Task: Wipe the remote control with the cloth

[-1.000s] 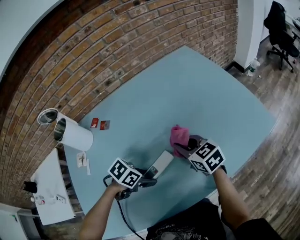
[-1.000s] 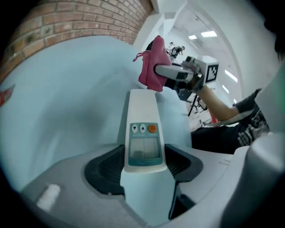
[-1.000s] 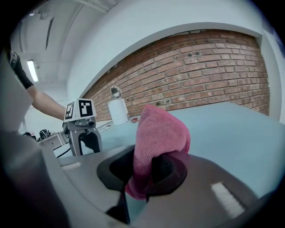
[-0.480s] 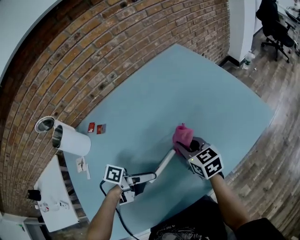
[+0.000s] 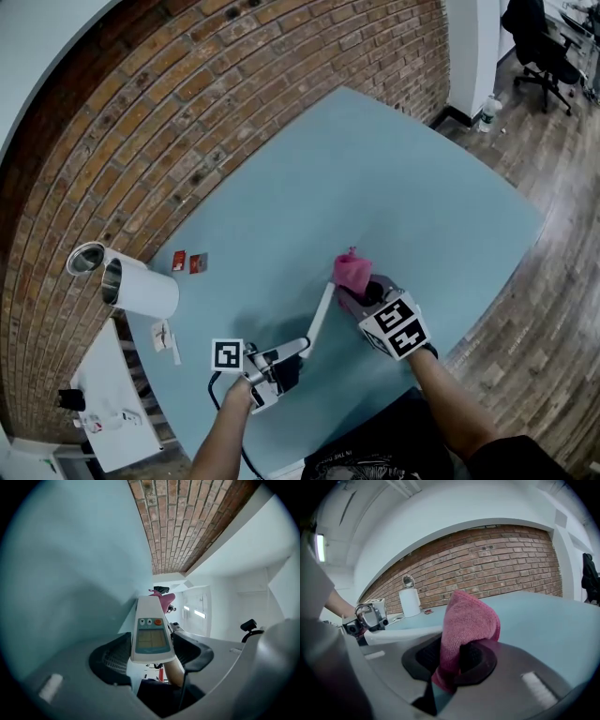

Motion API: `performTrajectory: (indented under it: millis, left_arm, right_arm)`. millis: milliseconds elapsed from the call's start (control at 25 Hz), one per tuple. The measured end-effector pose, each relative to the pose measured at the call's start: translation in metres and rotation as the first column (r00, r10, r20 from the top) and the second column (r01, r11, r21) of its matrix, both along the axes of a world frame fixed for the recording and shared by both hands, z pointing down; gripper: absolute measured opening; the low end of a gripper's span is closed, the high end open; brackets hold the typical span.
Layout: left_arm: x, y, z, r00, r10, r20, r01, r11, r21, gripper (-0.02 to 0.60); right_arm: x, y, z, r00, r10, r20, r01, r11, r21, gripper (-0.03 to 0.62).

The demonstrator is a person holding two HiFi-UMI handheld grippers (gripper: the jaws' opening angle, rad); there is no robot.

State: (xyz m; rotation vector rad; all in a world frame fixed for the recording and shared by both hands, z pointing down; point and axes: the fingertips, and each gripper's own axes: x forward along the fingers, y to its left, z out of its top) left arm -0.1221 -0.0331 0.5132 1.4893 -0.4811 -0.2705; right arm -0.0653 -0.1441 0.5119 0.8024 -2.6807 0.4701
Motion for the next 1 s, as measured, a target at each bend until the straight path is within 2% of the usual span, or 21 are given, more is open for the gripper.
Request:
performTrajectory:
  millis: [440,1000]
  left_arm:
    - [0.001,-0.011,-0.003,0.999,-0.037,-0.012,0.038,0.999,0.016,0.288]
    - [0.001,-0.026,-0.008,0.992,-0.120,-0.032,0.120,0.992,0.022,0.288]
  right_arm:
    - [-0.018,0.006,-0.001,0.999,-0.034,0.014,0.034,0.999,0.014,0.067]
    - [-0.030,0.023,-0.007,0.996,-0.071,0.060,0.071,0.997,-0.011,0.067]
